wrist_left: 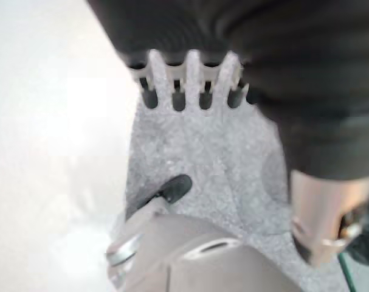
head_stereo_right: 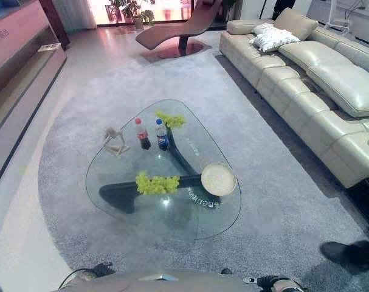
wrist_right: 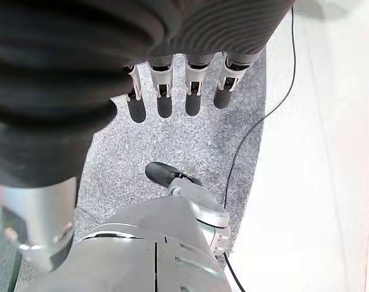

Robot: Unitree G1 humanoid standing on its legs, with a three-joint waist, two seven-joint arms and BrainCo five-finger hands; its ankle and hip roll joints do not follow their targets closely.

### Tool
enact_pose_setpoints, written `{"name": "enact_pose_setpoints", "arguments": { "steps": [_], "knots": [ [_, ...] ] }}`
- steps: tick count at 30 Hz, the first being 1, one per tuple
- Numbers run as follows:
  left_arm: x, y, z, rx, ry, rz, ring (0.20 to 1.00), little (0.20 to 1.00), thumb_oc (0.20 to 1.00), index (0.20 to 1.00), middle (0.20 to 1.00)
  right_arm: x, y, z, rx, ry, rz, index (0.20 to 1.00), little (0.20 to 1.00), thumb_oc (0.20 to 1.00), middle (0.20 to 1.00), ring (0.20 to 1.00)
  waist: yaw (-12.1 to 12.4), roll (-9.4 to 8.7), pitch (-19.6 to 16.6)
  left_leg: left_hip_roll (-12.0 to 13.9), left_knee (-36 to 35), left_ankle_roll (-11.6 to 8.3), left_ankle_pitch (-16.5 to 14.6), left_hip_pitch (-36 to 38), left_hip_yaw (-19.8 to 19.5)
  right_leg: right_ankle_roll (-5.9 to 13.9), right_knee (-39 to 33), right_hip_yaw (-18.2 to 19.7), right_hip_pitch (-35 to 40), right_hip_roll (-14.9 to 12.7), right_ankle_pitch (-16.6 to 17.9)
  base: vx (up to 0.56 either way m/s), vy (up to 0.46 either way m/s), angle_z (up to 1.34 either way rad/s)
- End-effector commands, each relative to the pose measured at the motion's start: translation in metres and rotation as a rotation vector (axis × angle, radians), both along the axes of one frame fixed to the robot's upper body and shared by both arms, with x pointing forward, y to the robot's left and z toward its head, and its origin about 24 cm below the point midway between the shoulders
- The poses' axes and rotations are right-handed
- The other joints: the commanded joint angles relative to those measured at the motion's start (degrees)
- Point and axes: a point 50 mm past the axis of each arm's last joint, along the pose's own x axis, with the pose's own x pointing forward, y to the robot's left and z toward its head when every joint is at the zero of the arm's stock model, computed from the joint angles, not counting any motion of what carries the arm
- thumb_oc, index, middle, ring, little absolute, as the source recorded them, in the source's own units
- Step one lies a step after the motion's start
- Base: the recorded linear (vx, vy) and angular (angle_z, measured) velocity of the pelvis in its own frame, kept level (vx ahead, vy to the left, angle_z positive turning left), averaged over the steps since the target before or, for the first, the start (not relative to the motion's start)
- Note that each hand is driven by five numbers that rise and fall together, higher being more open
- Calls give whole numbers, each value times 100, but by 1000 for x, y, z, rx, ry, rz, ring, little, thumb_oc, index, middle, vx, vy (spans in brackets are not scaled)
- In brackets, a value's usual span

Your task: Pick up fruits into the plate

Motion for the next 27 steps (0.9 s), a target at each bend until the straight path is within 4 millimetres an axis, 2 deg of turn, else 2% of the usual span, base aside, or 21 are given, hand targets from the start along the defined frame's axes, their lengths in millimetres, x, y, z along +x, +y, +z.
{"name": "enact_pose_setpoints", "arguments": {
  "steps": [1,18,24,27],
  "knots": [
    [16,-1,2,10,11,-32,1000,1000,1000,1000,1000,26,3,3,-14,-21,52,1000,1000,1000,1000,1000,-19,-43,285,-204,77,231,-711,68,-82,4,197,-309,317,94,-605,175,-105,-12],
    [18,2,3,47,-24,-27,1000,1000,1000,1000,1000,25,3,3,-16,-17,52,1000,1000,1000,1000,1000,-24,-28,332,-203,78,227,-700,47,-79,4,198,-299,287,95,-594,0,0,0],
    [33,6,9,93,-132,-18,1000,1000,1000,1000,1000,29,0,5,-20,-23,50,1000,1000,1000,1000,1000,-55,6,396,-201,92,219,-689,24,-55,3,211,-281,253,92,-596,0,0,0],
    [51,10,17,96,-241,32,1000,1000,1000,1000,1000,32,-6,7,-33,-25,48,1000,1000,1000,1000,1000,-86,50,466,-192,110,211,-674,-5,-31,3,242,-255,208,84,-606,-7,11,0]
  ]
}}
